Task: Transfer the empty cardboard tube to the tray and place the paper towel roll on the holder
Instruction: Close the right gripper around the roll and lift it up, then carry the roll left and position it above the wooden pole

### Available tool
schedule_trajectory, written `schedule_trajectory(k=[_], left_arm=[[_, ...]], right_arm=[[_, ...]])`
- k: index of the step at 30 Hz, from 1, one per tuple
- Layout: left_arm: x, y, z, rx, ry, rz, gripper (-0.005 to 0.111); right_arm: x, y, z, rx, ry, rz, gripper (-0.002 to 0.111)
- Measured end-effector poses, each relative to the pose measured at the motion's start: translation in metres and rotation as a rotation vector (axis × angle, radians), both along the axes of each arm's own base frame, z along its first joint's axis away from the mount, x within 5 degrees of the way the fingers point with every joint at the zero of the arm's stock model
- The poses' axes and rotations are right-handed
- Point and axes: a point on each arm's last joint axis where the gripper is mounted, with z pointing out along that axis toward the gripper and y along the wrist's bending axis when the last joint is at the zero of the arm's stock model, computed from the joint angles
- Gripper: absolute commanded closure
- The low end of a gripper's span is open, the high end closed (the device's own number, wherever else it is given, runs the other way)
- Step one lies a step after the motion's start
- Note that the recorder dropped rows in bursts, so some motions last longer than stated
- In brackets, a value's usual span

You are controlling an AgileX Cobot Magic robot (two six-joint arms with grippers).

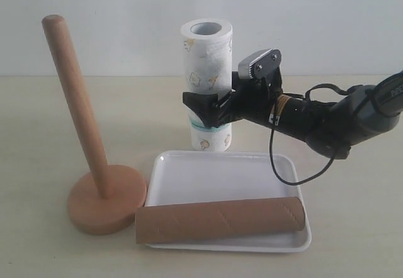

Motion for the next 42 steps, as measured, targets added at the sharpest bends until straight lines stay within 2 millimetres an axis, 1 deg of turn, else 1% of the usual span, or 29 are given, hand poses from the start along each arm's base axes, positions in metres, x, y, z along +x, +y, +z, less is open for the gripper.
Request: schedule_trajectory(k=[3,5,6,7,9,11,14,15,22,31,33,35,37,40,42], left_arm=[[0.0,0.0,0.0,0.0,0.0,0.0,0.103],[0.0,0.0,0.0,0.0,0.0,0.0,0.103],[0.0,0.0,0.0,0.0,0.0,0.0,0.103],[0.0,0.0,0.0,0.0,0.0,0.0,0.103],[0.0,0.0,0.0,0.0,0.0,0.0,0.103],[0.0,0.0,0.0,0.0,0.0,0.0,0.103],[0.0,0.0,0.0,0.0,0.0,0.0,0.103],[0.0,0.0,0.0,0.0,0.0,0.0,0.103],[0.0,0.0,0.0,0.0,0.0,0.0,0.103],[0.0,0.0,0.0,0.0,0.0,0.0,0.103],[0.0,0.0,0.0,0.0,0.0,0.0,0.103],[0.0,0.0,0.0,0.0,0.0,0.0,0.103],[0.0,0.0,0.0,0.0,0.0,0.0,0.103],[0.0,0.0,0.0,0.0,0.0,0.0,0.103],[0.0,0.0,0.0,0.0,0.0,0.0,0.103]], right_arm=[[-0.001,0.001,0.001,0.011,0.004,0.012,0.01],[-0.001,0.001,0.001,0.019,0.01,0.015,0.017],[-0.001,0.001,0.001,0.02,0.008,0.015,0.024],[-0.001,0.001,0.001,0.02,0.008,0.015,0.033],[0.0,0.0,0.002,0.022,0.005,0.013,0.058],[0.001,0.0,0.002,0.024,0.015,0.003,0.078],[0.003,-0.002,0.001,0.032,0.037,-0.026,0.103],[0.004,-0.002,0.001,0.034,0.045,-0.039,0.109],[0.009,-0.007,0.001,0.061,0.078,-0.118,0.108],[0.01,-0.007,0.001,0.064,0.077,-0.125,0.108],[0.01,-0.008,0.007,0.049,0.071,-0.13,0.108],[0.009,-0.008,0.021,0.037,0.05,-0.131,0.108],[0.007,-0.009,0.042,0.038,0.024,-0.128,0.108],[-0.002,-0.009,0.084,0.04,-0.018,-0.099,0.108],[-0.011,-0.01,0.106,0.018,-0.038,-0.064,0.109]])
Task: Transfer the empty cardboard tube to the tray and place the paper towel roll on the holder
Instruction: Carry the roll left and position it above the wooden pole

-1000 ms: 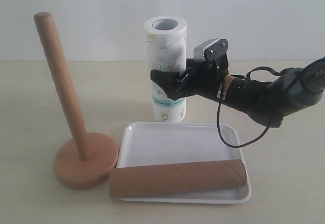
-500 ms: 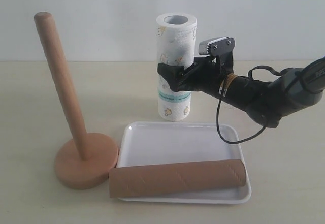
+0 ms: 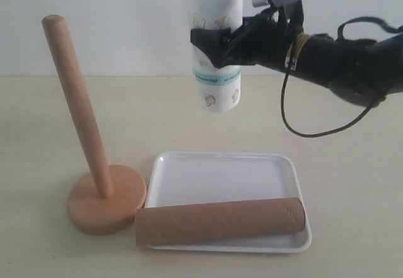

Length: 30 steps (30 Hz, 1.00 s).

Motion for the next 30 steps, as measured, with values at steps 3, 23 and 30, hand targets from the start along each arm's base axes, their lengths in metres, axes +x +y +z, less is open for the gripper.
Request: schedule_trajectory(k=[3,23,30], left_arm=[[0.0,0.0,0.0,0.0,0.0,0.0,0.103],[0.0,0.0,0.0,0.004,0.0,-0.001,0.103],[0.0,0.0,0.0,0.004,0.0,-0.001,0.103]], right_arm=[[-0.018,0.005,0.032,-0.037,-0.039,0.065,0.109],[-0.161,0.086,0.232,0.105,-0.207,0.129,0.109],[-0.174,0.118,0.239,0.168,-0.146,0.206,0.109]])
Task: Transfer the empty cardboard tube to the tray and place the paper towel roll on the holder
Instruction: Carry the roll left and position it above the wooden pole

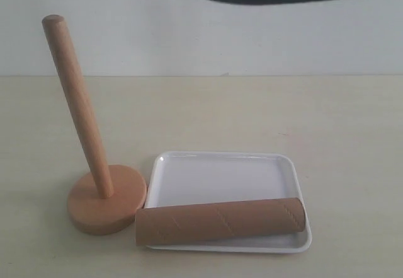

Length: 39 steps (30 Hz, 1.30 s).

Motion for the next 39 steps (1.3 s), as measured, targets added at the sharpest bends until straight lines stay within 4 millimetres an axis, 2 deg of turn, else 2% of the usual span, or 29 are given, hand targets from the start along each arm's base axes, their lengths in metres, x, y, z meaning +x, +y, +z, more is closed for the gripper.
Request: schedule_trajectory(k=[2,4,18,28,34,39], left_arm=[[0.0,0.0,0.0,0.0,0.0,0.0,0.103],[0.0,0.0,0.0,0.002,0.0,0.0,0.103],[0.0,0.0,0.0,0.002,0.0,0.0,0.103],[0.0,0.0,0.0,0.004,0.0,-0.001,0.103],[0.0,0.0,0.0,0.004,0.0,-0.001,0.103],[0.0,0.0,0.0,0.004,0.0,-0.001,0.103]], right_arm=[[0.006,0.018,-0.011,-0.027,0.03,-0.001,0.109],[0.012,0.024,-0.017,-0.044,0.057,-0.022,0.109],[0.034,0.045,-0.057,-0.156,0.132,-0.089,0.109],[0.044,0.041,-0.065,-0.143,0.188,-0.104,0.109],[0.041,0.043,-0.091,-0.157,0.225,-0.054,0.109],[0.041,0.039,-0.107,-0.043,0.207,-0.029,0.109]])
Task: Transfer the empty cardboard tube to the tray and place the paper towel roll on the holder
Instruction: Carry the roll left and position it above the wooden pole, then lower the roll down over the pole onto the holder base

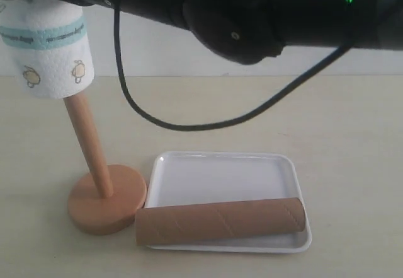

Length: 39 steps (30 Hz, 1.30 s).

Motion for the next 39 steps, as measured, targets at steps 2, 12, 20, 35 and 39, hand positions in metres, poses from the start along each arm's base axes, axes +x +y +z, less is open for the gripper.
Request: schedule_trajectory(k=[2,12,20,35,39], left_arm=[[0.0,0.0,0.0,0.0,0.0,0.0,0.103],[0.0,0.0,0.0,0.0,0.0,0.0,0.103],[0.0,0.0,0.0,0.0,0.0,0.0,0.103],[0.0,0.0,0.0,0.0,0.0,0.0,0.103],[0.0,0.0,0.0,0.0,0.0,0.0,0.103]], right_arm=[[0.002,-0.004,-0.01,0.051,0.009,-0.035,0.109],[0.002,-0.014,-0.045,-0.003,0.008,-0.096,0.109],[0.01,-0.004,-0.075,-0.039,0.023,-0.09,0.109],[0.018,0.018,-0.141,-0.125,0.074,-0.018,0.109],[0.013,0.024,-0.151,-0.153,0.067,0.01,0.109]])
